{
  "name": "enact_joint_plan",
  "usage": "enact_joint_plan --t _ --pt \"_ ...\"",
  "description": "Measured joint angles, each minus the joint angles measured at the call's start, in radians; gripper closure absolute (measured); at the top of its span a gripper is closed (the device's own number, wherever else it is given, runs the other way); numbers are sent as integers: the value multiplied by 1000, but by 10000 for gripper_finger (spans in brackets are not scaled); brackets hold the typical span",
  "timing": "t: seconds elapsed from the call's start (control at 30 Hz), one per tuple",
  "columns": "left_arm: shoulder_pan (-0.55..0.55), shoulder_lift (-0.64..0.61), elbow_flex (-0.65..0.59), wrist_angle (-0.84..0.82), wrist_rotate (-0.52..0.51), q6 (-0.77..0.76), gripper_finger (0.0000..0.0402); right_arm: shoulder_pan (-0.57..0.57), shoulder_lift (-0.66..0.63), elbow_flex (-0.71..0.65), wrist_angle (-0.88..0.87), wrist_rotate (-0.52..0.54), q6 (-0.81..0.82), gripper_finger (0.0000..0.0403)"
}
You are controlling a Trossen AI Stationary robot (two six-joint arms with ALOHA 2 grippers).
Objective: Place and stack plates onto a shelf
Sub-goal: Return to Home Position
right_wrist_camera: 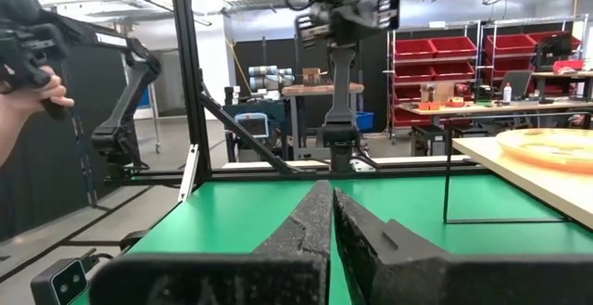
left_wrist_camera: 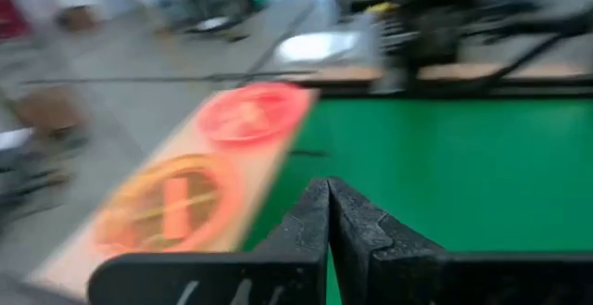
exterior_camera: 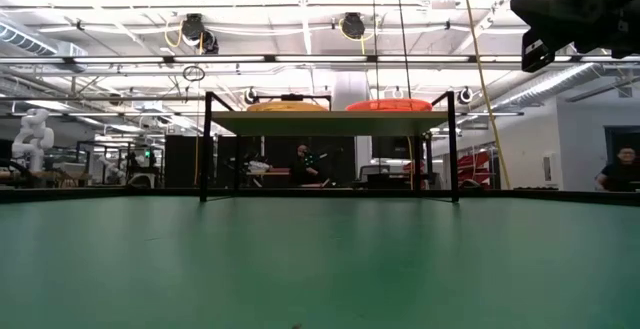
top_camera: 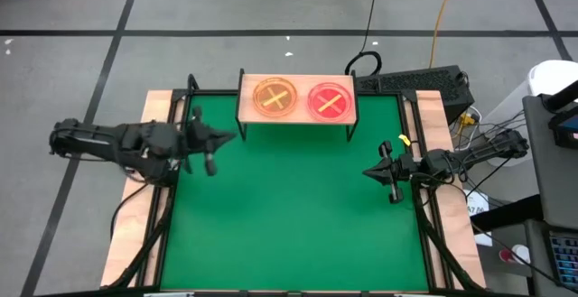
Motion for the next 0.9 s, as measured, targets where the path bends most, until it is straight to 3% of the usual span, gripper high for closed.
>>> enact_joint_plan --t 0.13,0.37,0.53,0.7,0.9 --pt "-93 -153 -128 77 88 -28 391 0 0 0 0 0 0 403" --pt "-220 -361 -372 409 89 93 389 0 0 0 0 0 0 403" --pt "-256 -426 -493 520 89 151 388 0 0 0 0 0 0 403" --pt "-265 -458 -600 526 85 134 387 0 0 0 0 0 0 403" --pt "-266 -482 -727 703 80 131 387 0 0 0 4 0 -28 403"
